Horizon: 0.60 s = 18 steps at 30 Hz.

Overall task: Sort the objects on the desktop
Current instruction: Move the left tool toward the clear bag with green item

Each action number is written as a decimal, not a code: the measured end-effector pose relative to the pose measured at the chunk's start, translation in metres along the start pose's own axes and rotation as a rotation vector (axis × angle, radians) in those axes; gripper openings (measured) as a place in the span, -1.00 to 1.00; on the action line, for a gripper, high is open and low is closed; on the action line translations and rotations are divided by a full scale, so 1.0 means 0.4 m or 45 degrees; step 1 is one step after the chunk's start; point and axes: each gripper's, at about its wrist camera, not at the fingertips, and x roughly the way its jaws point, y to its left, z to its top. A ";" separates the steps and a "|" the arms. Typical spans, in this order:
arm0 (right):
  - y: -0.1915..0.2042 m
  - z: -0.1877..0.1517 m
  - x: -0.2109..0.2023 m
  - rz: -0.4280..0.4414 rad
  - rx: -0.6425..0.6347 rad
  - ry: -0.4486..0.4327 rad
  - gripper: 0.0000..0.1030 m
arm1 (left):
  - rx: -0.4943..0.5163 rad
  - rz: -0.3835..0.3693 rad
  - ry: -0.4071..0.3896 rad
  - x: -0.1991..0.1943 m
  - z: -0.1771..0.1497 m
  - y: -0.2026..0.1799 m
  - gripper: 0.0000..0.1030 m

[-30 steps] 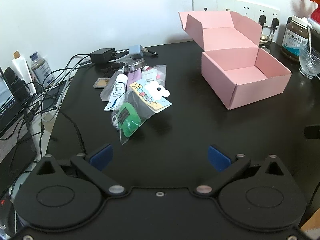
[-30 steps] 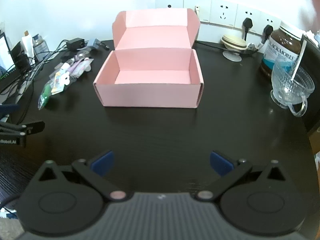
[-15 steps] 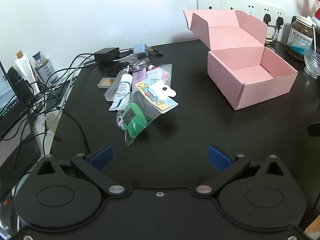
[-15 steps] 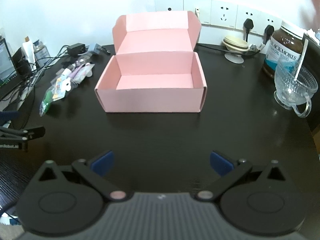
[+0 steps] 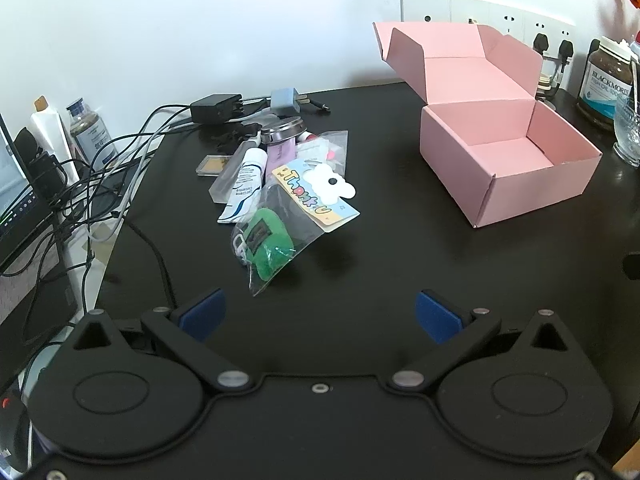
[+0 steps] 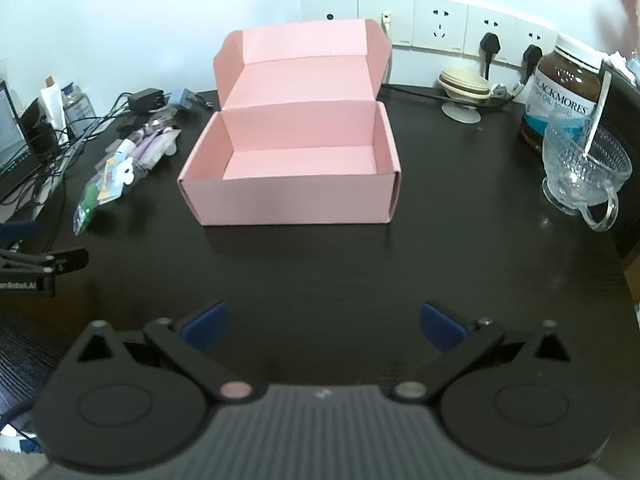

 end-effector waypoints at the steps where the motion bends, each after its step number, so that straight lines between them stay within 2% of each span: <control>1: 0.001 0.000 0.000 0.000 -0.002 -0.001 0.99 | -0.002 -0.001 0.000 0.000 0.000 0.000 1.00; 8: 0.000 0.001 0.002 -0.004 -0.002 0.003 0.99 | -0.003 0.005 -0.005 -0.005 -0.003 0.003 1.00; 18: 0.001 0.009 -0.015 -0.047 -0.005 -0.046 0.99 | -0.019 0.010 -0.014 -0.018 -0.006 0.013 1.00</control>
